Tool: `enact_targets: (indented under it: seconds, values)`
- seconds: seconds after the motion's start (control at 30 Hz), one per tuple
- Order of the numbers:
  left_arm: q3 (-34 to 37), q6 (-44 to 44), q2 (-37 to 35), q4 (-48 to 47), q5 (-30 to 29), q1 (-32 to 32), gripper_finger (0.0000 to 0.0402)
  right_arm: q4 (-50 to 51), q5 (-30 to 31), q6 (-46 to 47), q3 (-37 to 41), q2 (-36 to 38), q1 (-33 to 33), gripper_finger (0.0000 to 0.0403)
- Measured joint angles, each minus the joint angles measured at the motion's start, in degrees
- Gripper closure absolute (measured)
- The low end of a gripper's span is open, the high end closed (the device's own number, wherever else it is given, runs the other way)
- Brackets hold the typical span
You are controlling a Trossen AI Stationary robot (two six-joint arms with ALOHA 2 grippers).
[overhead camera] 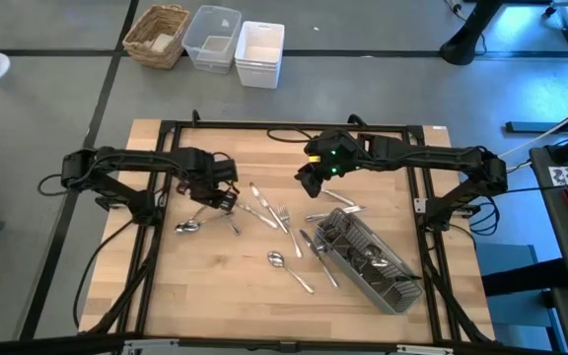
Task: Sort silverware
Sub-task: Put the silver spoon into the gray silverware basket
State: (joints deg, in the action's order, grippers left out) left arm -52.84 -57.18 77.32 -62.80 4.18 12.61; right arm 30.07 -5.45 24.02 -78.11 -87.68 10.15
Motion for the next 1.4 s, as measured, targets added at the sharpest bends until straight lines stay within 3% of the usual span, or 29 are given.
enact_targets:
  seconds: [0.2,0.53,0.73,1.03,1.4]
  values:
    - [0.00,-12.09,1.63,6.66,-1.00,-2.79,0.0279,0.14,1.39,-2.08,0.00,0.49,0.00,0.0284]
    - [0.00,-27.66,7.28,6.40,-6.06,-6.40,0.0279,2.07,1.64,-15.07,0.00,5.96,0.02,0.0284]
    - [0.00,-33.93,11.40,7.04,-6.14,-6.99,0.0279,5.10,4.15,-19.38,0.00,9.19,0.00,0.0284]
    - [-0.02,-34.94,17.52,9.91,-6.77,-6.52,0.0285,14.44,10.01,-21.06,0.02,12.59,0.02,0.0284]
    - [-0.28,-32.70,21.27,11.38,-9.46,-6.53,0.0377,22.49,10.60,-21.47,0.07,13.38,0.02,0.0284]
